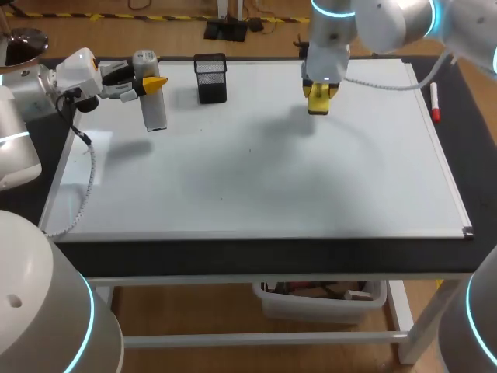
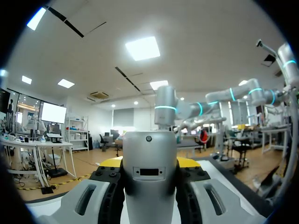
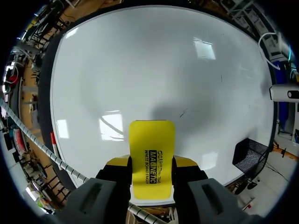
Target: Pick up the inspection probe, press it on each red-marked spot on the whiteboard one by one, put down the probe, pick up the eraser, and wipe off all the red marks.
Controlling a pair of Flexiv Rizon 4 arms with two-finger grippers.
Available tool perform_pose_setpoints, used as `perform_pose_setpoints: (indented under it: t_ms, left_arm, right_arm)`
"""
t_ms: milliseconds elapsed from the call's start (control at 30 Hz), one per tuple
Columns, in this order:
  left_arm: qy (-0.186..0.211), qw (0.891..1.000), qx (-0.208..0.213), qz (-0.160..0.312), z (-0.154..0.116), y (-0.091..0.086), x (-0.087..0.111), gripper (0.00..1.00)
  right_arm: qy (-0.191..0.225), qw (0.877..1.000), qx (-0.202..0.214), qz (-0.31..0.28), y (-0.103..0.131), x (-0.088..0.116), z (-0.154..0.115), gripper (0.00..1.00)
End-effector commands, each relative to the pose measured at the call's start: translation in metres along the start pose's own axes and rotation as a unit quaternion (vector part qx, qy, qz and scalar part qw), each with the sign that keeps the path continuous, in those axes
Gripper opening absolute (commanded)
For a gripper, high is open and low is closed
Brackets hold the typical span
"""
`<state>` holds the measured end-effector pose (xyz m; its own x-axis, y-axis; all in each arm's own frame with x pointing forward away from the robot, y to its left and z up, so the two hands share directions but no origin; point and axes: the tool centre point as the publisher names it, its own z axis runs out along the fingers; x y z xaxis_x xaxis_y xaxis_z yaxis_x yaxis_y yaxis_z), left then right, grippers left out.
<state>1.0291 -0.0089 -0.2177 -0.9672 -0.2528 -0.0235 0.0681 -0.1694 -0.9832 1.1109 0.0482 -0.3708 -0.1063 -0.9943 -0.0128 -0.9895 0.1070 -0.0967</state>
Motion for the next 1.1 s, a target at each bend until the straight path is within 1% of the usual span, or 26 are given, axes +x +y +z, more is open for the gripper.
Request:
perform_pose_setpoints:
  t_ms: [33, 333, 600, 1100]
  left_arm:
    - [0.000, 1.000, 0.001, 0.001, 0.000, 0.000, 0.000, 0.00]
    - [0.000, 1.000, 0.001, 0.001, 0.000, 0.000, 0.000, 0.00]
    - [0.000, 1.000, 0.001, 0.001, 0.000, 0.000, 0.000, 0.00]
    - [0.000, 1.000, 0.001, 0.001, 0.000, 0.000, 0.000, 0.00]
  right_arm:
    - [0.010, 0.999, -0.031, -0.006, -0.024, -0.011, 0.011, 0.00]
    - [0.017, 0.999, -0.040, -0.019, -0.040, -0.023, 0.022, 0.00]
    - [0.015, 0.998, -0.051, -0.019, -0.052, -0.024, 0.035, 0.00]
    - [0.010, 0.998, -0.058, -0.027, -0.065, -0.034, 0.047, 0.00]
